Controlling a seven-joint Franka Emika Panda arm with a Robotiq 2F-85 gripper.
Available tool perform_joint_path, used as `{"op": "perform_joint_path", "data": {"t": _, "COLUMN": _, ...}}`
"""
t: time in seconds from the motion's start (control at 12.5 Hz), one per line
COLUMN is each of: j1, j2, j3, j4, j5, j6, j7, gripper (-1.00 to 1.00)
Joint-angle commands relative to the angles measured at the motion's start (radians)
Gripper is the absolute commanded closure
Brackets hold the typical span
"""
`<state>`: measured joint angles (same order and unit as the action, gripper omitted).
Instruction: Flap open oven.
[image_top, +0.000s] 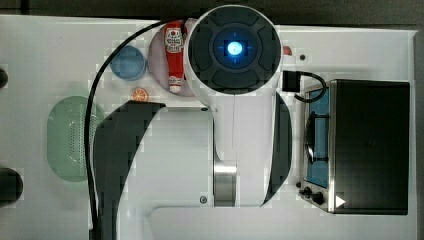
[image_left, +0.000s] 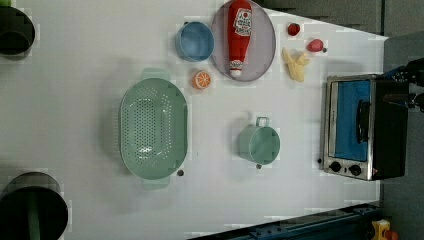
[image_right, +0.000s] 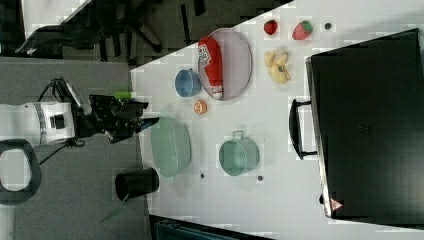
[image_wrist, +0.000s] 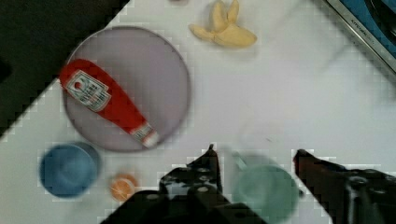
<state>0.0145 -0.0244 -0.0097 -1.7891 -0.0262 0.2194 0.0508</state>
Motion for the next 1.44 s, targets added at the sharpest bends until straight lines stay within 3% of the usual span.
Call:
{"op": "perform_joint_path", "data": {"t": 0.08, "j1": -0.035, "j2": -0.263, "j3": -0.026, "j4": -0.131, "j5": 0.013, "j6": -0.157, "j7": -0.024, "gripper": -0.58}}
{"op": "perform_joint_path", "data": {"t": 0.24, "j1": -0.035, "j2": -0.263, "j3": -0.026, "j4": -0.131, "j5": 0.013, "j6": -0.157, "j7": -0.024, "gripper": -1.0}}
{"op": "perform_joint_path", "data": {"t": 0.56, "j1": -0.035, "j2": -0.263, "j3": -0.026, "j4": -0.131, "j5": 0.013, "j6": -0.157, "j7": -0.024, "gripper": -1.0}}
{"op": "perform_joint_path", "data": {"t": 0.64, "j1": -0.035, "j2": -0.263, "j3": -0.026, "j4": -0.131, "j5": 0.013, "j6": -0.157, "j7": -0.024, "gripper": -0.9}}
{"op": "perform_joint_path", "data": {"t": 1.12, "j1": -0.039, "j2": -0.262, "j3": -0.041, "j4": -0.146, "j5": 0.012, "j6": -0.158, "j7": -0.024, "gripper": 0.54}}
{"op": "perform_joint_path", "data": {"t": 1.2, "j1": -0.039, "j2": -0.26, "j3": -0.047, "j4": -0.158, "j5": 0.011, "j6": -0.156, "j7": -0.024, "gripper": 0.65}}
{"op": "perform_joint_path", "data": {"t": 1.44, "j1": -0.039, "j2": -0.25, "j3": -0.069, "j4": -0.21, "j5": -0.004, "j6": -0.15, "j7": -0.073, "gripper": 0.65}}
